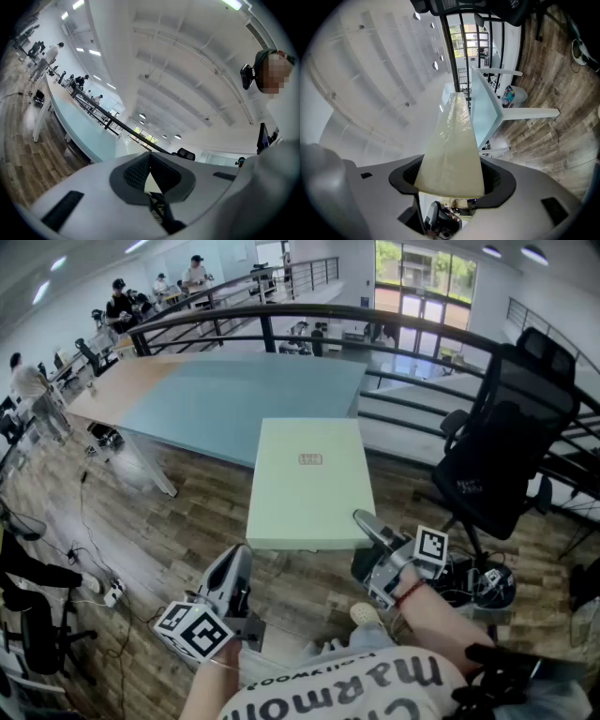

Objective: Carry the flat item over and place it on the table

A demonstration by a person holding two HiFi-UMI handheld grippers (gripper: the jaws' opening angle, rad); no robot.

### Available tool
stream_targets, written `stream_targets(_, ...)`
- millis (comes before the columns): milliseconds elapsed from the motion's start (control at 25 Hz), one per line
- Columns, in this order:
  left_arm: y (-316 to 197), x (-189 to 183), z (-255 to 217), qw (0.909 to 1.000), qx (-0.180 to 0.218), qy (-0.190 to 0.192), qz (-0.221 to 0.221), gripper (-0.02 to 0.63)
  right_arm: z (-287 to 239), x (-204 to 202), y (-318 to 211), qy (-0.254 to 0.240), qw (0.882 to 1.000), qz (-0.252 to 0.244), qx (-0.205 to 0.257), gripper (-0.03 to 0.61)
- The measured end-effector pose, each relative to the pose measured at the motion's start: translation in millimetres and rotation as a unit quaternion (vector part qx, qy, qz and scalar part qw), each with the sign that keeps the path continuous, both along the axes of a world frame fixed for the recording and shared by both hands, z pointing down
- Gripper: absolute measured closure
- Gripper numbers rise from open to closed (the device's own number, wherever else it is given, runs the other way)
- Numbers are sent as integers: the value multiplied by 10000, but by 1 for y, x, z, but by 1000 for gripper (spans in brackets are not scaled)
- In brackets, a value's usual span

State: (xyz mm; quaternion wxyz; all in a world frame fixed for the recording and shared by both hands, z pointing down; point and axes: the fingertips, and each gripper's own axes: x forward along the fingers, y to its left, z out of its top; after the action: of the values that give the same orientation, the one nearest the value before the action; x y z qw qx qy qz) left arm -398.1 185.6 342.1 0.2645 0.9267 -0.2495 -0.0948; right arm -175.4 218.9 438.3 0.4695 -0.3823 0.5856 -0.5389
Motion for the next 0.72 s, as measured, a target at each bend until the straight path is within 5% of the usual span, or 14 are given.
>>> stream_targets(440, 0, 5, 2, 9998, -4, 23, 211, 611, 5, 3, 0, -55, 9999, 81, 24, 272)
stream_targets(720, -15, 44, 2, 9991, -7, -39, 428, 611, 6, 33, -16, -288, 9994, 167, 111, 272)
